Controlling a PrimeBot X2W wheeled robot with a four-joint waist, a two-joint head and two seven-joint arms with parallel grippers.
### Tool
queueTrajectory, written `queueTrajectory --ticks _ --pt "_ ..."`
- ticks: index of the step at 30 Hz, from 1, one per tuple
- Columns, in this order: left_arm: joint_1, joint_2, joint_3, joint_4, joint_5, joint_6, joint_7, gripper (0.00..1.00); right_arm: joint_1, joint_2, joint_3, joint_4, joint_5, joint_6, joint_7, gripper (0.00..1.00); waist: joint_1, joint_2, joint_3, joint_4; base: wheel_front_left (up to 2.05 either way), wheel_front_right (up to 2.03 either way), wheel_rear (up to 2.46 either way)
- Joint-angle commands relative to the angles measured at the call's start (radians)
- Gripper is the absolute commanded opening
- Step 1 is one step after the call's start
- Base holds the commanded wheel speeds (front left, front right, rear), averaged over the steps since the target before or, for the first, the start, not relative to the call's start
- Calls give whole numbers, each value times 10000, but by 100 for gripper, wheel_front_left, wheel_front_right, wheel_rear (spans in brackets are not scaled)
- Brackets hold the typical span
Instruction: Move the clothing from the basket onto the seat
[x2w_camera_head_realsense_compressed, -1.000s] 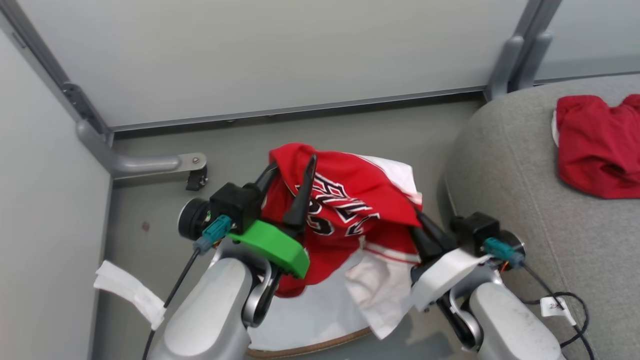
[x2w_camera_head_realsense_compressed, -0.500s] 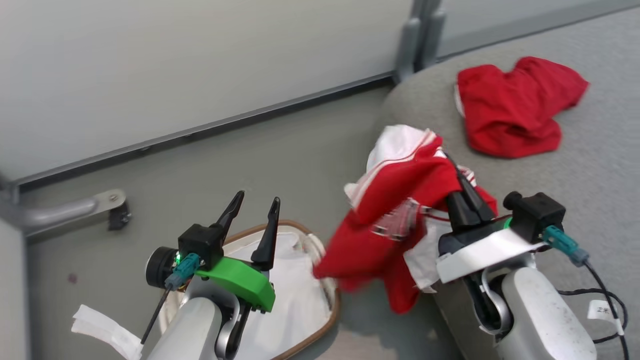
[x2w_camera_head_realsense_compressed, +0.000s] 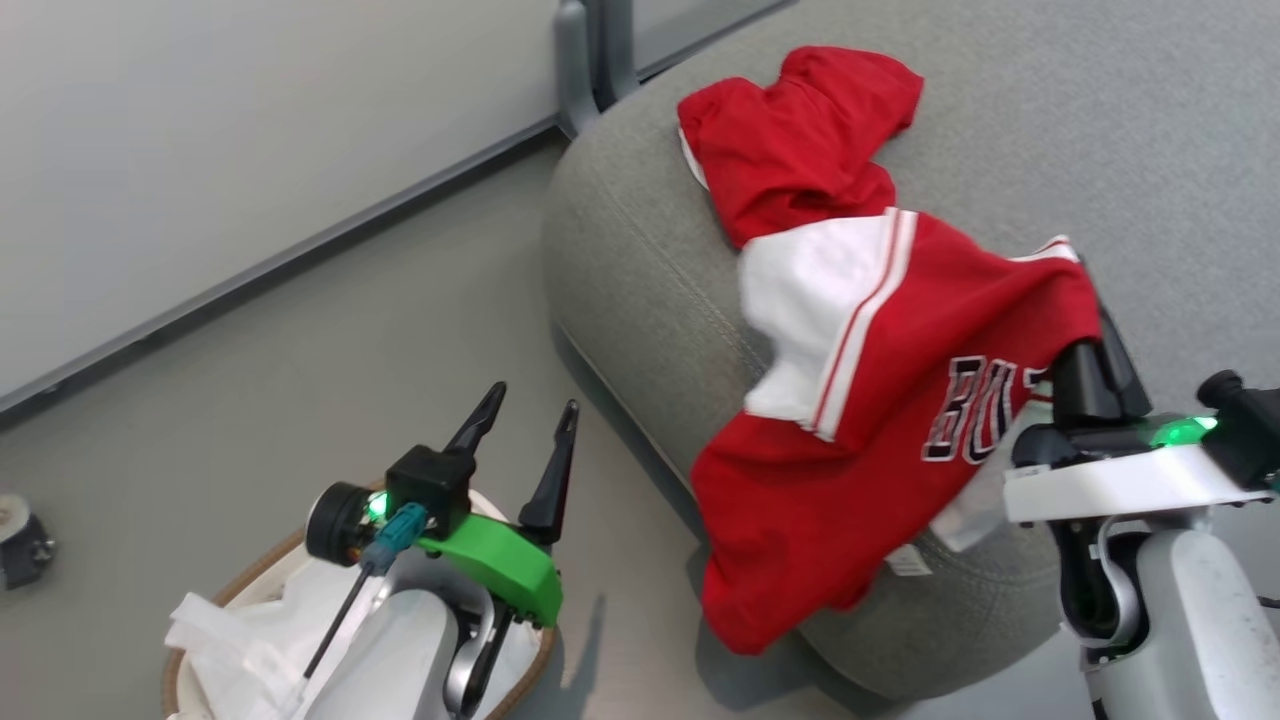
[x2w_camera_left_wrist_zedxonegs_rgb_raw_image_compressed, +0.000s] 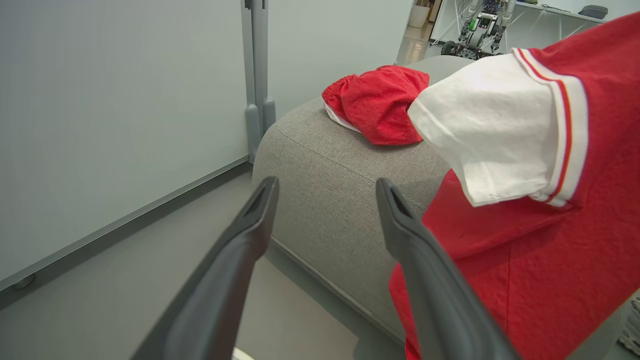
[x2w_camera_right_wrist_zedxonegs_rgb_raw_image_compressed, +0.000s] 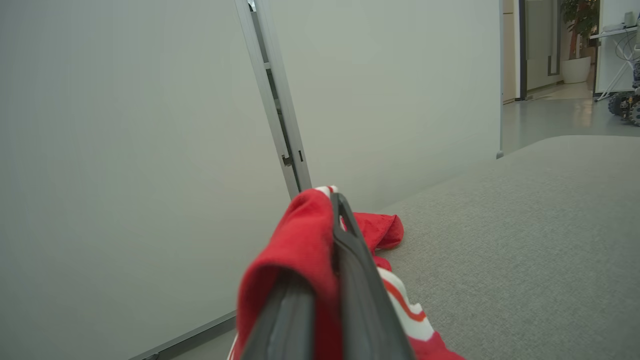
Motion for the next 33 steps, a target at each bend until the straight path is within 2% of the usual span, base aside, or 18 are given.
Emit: queueTrajectory --ticks 1,5,8,10,16,21,24,29,33 --pt "-206 50 -117 38 -82 -41 5 100 90 2 -129 -172 -125 -11 -26 0 0 -1 536 -530 0 0 0" --pt "-497 186 -596 97 -321 -44 5 100 -346 -3 -562 -625 -703 -11 -26 0 0 -1 766 -580 0 0 0" --pt "-600 333 -795 97 -416 -46 5 100 -1142 -7 -659 -778 -1567 -11 -26 0 0 -1 985 -588 0 0 0" --pt "-638 441 -856 75 -470 -46 5 100 -1762 -290 -581 -605 -2018 -11 -26 0 0 -1 1120 -592 0 0 0" --pt "-670 994 -813 -170 -304 -48 5 100 -4972 -1710 -434 720 -2704 -12 -26 0 0 -1 1792 -585 0 0 0" --pt "-622 1303 -547 -478 -175 -47 5 100 -7651 -2545 -175 2158 -3210 -12 -23 0 0 -1 2364 -526 0 0 0" --pt "-839 1403 -694 -694 -107 -47 5 100 -9034 -3021 -416 3030 -3706 -12 -22 0 0 -1 2777 -140 0 0 0" --pt "-1261 1507 -986 -965 -201 -47 5 100 -10320 -3377 -802 4329 -4611 -12 6 0 0 -1 3436 572 0 0 0" --pt "-1684 1570 -1250 -1161 -266 -48 5 100 -10231 -3116 -1299 5258 -4968 -12 -4 0 0 -1 3939 1066 0 0 0"
